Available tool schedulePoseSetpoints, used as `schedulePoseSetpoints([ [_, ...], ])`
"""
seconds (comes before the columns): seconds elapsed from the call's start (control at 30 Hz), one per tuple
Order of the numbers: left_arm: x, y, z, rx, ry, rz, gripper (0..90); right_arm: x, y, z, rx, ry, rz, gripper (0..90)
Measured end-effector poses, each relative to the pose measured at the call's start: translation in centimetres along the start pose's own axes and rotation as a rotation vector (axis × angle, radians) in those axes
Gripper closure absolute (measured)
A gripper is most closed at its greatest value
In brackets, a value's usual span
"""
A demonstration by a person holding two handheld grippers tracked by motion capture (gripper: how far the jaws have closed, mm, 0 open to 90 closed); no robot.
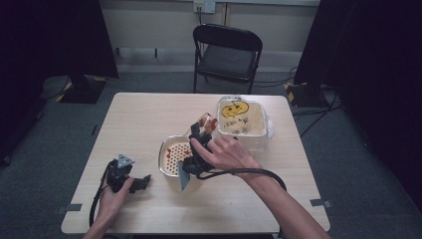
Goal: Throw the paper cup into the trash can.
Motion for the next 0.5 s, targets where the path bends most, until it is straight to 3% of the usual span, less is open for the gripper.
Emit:
schedulePoseSetpoints([
  [0.13, 0.00, 0.00, -0.01, 0.002, 0.000, 0.000, 0.0, -0.07, 0.22, -0.55, -0.048, -0.013, 0.001, 50.1],
  [0.2, 0.01, 0.00, -0.01, 0.001, 0.000, 0.000, 0.0, -0.13, 0.18, -0.59, -0.099, -0.015, -0.006, 50.1],
  [0.27, 0.01, 0.00, -0.01, 0.001, 0.000, 0.001, 0.0, -0.19, 0.03, -0.53, -0.094, -0.033, -0.013, 50.1],
  [0.5, 0.02, 0.00, 0.03, -0.003, -0.003, 0.001, 0.0, -0.26, 0.18, -0.24, -0.168, -0.075, -0.017, 50.5],
])
Point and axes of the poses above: each handheld gripper's, and its own axes: x roughly forward along the jaws, y roughly out of its top, z roughly to its right, the point moved 5 cm from there along x, roughly forward along the jaws, and after that the axes turned 7 degrees about -z, right-handed, at the moved point
